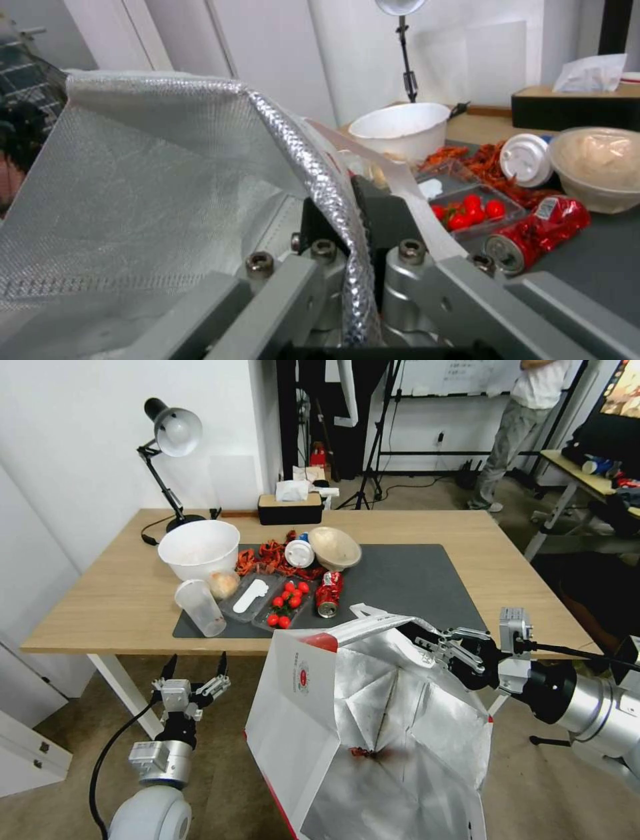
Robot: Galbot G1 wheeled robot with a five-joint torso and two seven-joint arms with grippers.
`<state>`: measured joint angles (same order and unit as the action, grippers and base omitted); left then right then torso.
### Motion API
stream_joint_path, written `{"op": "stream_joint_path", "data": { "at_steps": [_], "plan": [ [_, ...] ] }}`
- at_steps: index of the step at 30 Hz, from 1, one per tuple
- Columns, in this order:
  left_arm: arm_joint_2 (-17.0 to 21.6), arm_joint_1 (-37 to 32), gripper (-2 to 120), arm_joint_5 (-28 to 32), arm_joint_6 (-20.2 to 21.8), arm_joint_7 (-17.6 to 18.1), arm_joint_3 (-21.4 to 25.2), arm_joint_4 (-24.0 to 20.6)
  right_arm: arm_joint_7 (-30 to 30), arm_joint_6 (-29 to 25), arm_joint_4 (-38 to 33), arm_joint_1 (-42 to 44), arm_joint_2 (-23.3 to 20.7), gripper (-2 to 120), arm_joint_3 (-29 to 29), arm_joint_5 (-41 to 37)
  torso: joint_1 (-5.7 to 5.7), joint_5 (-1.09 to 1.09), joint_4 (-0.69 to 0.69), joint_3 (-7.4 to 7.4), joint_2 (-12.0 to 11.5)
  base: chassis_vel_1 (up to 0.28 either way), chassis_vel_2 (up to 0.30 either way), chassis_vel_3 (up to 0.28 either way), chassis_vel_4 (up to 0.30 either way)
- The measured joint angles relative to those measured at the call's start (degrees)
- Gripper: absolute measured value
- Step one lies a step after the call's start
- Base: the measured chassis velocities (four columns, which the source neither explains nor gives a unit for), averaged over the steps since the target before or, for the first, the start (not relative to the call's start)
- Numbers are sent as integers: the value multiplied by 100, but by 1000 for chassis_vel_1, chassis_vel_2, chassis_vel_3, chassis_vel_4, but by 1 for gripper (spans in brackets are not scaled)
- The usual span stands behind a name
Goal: Pick up the food delivery bag from the floor and place it on the table.
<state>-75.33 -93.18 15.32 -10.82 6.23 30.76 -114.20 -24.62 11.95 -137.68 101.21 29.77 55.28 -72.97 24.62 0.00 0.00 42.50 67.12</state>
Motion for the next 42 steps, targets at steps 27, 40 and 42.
{"op": "stream_joint_path", "data": {
  "at_steps": [27,40,42],
  "plan": [
    [-12,160,100,-161,-22,-31,-203,102,2061,-863,-332,-792,343,0,-48,-1142,-23,-1,-2,-28,-52,0,0,0,0],
    [102,286,100,-175,7,-74,-354,163,3750,-1761,-88,-1780,919,0,-438,-1037,-28,0,1,-36,-68,0,0,0,0],
    [103,299,100,-178,11,-82,-371,170,3767,-1785,-28,-1796,973,0,-463,-1000,-29,0,0,-37,-68,0,0,0,0]
  ]
}}
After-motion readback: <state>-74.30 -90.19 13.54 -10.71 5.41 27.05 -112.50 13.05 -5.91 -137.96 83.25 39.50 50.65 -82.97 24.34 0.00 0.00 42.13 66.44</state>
